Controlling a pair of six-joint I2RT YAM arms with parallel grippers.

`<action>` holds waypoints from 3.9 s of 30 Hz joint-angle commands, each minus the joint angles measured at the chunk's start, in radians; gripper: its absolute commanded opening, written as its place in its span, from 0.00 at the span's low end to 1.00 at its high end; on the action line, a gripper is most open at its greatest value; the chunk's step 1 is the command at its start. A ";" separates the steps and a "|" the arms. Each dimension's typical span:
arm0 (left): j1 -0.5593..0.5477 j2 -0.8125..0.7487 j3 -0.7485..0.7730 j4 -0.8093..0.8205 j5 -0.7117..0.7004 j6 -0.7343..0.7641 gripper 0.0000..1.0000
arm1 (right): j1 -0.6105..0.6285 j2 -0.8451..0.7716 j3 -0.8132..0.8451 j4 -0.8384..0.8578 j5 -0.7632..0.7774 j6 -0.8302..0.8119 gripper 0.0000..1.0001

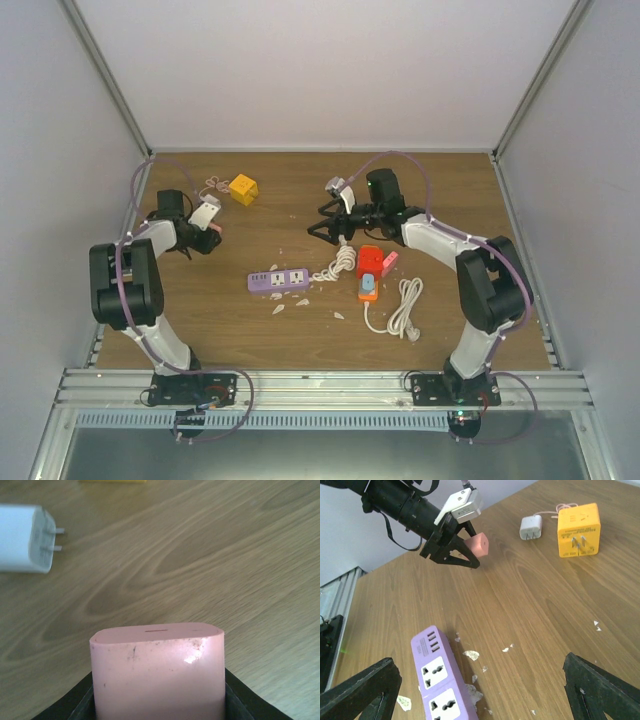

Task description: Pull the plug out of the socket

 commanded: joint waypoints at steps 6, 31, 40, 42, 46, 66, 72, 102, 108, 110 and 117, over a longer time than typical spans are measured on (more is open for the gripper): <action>0.036 0.066 0.021 0.048 -0.041 0.008 0.39 | -0.004 0.072 0.091 -0.192 0.091 -0.176 0.88; 0.040 -0.016 0.003 0.017 -0.017 -0.010 0.99 | -0.021 0.208 0.271 -0.468 0.442 -0.404 0.72; 0.038 -0.085 -0.003 0.009 0.026 -0.028 0.99 | -0.027 0.223 0.238 -0.538 0.445 -0.445 0.73; 0.037 -0.091 -0.003 0.008 0.033 -0.032 0.99 | -0.028 0.229 0.239 -0.555 0.426 -0.462 0.76; 0.036 -0.098 -0.003 0.016 0.037 -0.041 0.99 | -0.028 0.260 0.250 -0.568 0.434 -0.489 0.77; 0.037 -0.133 -0.021 0.040 0.058 -0.098 0.99 | -0.057 0.376 0.353 -0.457 0.547 -0.472 0.31; 0.036 -0.144 -0.029 0.042 0.049 -0.098 0.99 | -0.144 0.440 0.452 -0.435 0.551 -0.448 0.28; 0.035 -0.168 -0.032 0.018 0.062 -0.082 0.99 | -0.739 0.635 0.772 -0.397 0.489 -0.408 0.30; 0.029 -0.200 -0.044 0.006 0.103 -0.051 0.99 | -0.766 0.619 0.784 -0.429 0.428 -0.413 0.53; 0.021 -0.211 -0.049 0.005 0.104 -0.043 0.99 | -0.767 0.595 0.771 -0.430 0.403 -0.408 0.67; 0.010 -0.231 -0.047 -0.007 0.117 -0.037 0.99 | -0.766 0.480 0.717 -0.467 0.300 -0.419 0.85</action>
